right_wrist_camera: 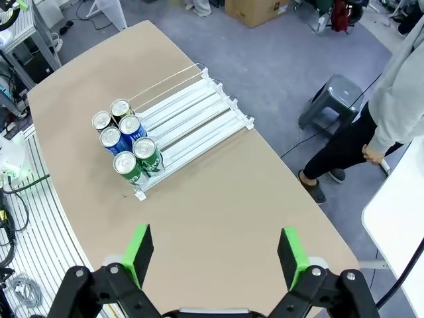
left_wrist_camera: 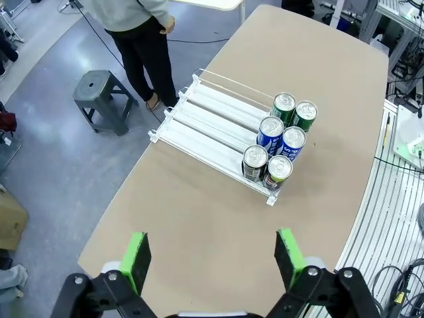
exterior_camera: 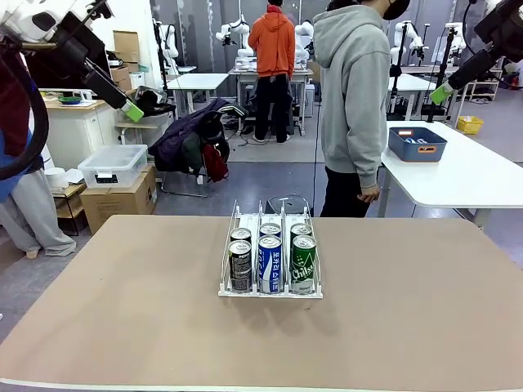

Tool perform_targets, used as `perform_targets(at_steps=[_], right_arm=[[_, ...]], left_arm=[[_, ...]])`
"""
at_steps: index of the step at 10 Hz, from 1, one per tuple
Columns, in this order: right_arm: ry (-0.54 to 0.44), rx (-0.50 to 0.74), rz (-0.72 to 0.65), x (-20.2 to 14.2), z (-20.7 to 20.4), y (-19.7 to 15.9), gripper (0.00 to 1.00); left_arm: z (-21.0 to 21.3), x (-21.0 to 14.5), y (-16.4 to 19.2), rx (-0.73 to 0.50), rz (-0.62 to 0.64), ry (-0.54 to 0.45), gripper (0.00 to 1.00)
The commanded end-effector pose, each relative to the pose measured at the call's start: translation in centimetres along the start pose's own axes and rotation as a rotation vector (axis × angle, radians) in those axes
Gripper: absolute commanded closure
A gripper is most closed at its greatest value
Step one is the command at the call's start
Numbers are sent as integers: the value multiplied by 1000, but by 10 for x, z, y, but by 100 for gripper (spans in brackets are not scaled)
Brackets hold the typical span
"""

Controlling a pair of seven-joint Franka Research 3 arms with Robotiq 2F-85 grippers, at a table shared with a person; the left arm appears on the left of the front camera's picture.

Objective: Fill the beverage cans into the dispenser.
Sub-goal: Pick up the Sprite handed by the human.

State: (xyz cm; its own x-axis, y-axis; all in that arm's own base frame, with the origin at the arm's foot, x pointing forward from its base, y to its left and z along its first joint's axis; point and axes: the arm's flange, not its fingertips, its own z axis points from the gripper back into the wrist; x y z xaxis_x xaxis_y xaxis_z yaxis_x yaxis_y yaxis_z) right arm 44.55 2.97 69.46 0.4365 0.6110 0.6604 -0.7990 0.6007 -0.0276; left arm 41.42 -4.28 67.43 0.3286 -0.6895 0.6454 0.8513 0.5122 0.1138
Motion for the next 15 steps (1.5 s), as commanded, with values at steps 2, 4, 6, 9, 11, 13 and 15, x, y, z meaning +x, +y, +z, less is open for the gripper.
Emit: perform_targets(at_steps=[2, 4, 6, 9, 11, 13, 15], right_arm=[[6, 9, 2, 1, 1, 0, 0], [6, 9, 2, 1, 1, 0, 0], [6, 9, 2, 1, 1, 0, 0], [-34, 11, 12, 5, 16, 8, 0], [-47, -6, 22, 7, 24, 13, 0], [-50, -4, 12, 6, 24, 12, 0], [-43, -26, 25, 8, 28, 12, 0]], left_arm=[[4, 0, 2, -3, -2, 5, 0], [4, 0, 2, -3, -2, 5, 0], [1, 1, 0, 2, -1, -1, 0], [17, 16, -5, -5, 39, -46, 0], [20, 20, -10, 12, 17, -62, 0], [19, 21, -15, -23, -25, -61, 0], [24, 20, -9, 21, 6, -42, 0]])
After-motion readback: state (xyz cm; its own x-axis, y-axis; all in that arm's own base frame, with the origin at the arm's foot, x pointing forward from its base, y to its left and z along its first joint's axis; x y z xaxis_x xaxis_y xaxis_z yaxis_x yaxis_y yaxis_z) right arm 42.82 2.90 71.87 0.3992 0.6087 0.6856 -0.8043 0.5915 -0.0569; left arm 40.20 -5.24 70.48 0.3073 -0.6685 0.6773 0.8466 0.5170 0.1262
